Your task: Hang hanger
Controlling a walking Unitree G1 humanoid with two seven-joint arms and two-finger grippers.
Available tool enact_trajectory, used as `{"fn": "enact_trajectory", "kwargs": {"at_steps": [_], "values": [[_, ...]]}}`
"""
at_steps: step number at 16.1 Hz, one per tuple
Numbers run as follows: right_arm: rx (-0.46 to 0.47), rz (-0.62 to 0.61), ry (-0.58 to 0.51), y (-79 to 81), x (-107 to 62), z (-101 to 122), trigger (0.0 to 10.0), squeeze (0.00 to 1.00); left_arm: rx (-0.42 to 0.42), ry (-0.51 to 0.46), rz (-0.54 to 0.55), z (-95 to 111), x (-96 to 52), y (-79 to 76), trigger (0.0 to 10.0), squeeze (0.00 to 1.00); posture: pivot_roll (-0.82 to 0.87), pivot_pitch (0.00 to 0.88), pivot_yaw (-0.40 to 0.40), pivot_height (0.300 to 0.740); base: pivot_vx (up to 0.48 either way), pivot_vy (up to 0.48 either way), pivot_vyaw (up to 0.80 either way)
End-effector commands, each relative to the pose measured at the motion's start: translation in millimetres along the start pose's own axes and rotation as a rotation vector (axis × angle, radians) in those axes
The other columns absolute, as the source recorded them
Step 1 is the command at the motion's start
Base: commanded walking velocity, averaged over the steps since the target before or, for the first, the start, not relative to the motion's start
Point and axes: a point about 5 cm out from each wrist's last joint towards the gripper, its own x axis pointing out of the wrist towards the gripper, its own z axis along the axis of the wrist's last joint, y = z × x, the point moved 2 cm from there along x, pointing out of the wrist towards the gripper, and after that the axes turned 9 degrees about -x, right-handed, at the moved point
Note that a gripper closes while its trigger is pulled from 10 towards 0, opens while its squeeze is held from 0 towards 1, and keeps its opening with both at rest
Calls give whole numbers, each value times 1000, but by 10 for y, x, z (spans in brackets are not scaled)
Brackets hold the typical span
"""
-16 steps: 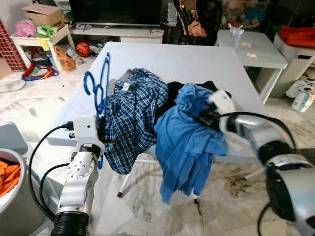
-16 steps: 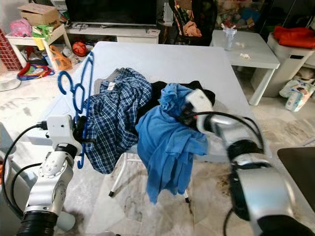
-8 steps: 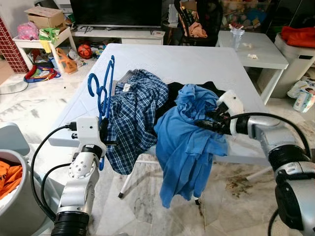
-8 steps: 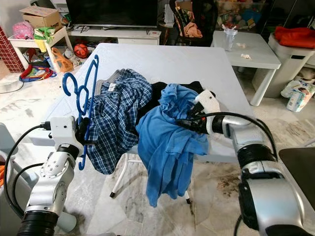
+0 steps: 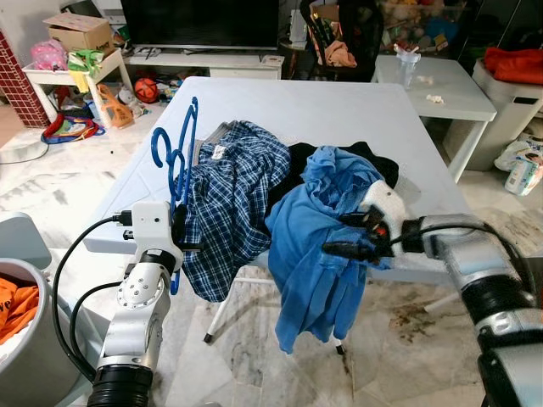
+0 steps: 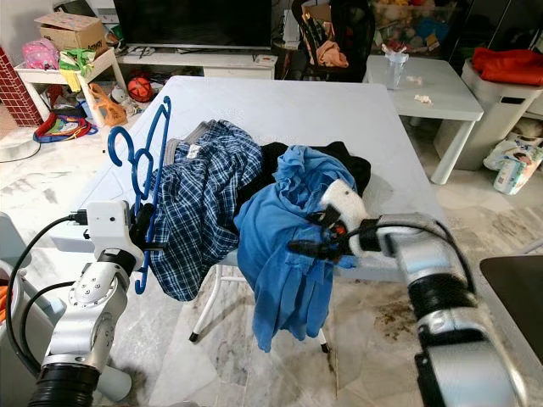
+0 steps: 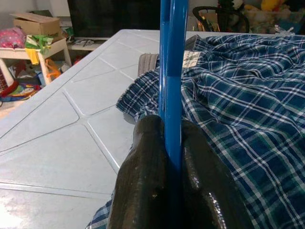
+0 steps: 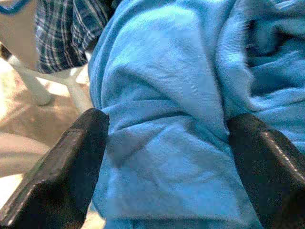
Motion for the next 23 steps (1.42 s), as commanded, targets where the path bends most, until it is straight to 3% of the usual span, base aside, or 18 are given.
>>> {"fn": "enact_trajectory", "kwargs": {"at_steps": [1,2,3,4,8,10,12,17,18,20,23], "values": [[-67,-49,38,45,109,-7,10000,451,1,1,-17,19,26,-30,10000,0,-55,0,17,740,0,0,0],[-131,-66,72,103,184,-40,0,435,1,1,-16,21,29,-30,10000,0,-55,0,17,740,0,0,0],[-159,-49,83,178,237,-57,0,255,1,1,-16,20,28,-32,10000,0,-55,0,16,740,0,0,0],[-128,-49,64,231,299,-41,0,0,0,2,-17,18,27,-33,10000,0,-55,0,16,740,0,0,0],[-96,-213,65,130,381,-12,0,0,-1,1,-17,18,28,-36,10000,0,-55,0,16,740,0,0,0],[27,-314,31,-16,337,19,0,0,-4,-2,-13,18,30,-41,10000,0,-56,0,9,740,0,0,0],[76,-364,26,-96,304,15,0,0,-5,-1,-12,14,28,-44,10000,0,-57,0,7,740,0,0,0],[271,-661,-44,-380,294,152,0,0,-8,0,-12,3,31,-55,10000,0,-62,0,9,740,0,0,0],[390,-788,-135,-493,312,342,0,0,-8,0,-14,4,38,-63,10000,0,-63,0,8,740,0,0,0],[577,-925,-305,-646,297,697,0,0,-9,-3,-14,13,50,-82,10000,0,-55,0,4,740,0,0,0],[689,-998,-539,-849,129,1302,0,0,-6,-4,-8,8,40,-56,10000,0,-49,0,-2,740,0,0,0]]}}
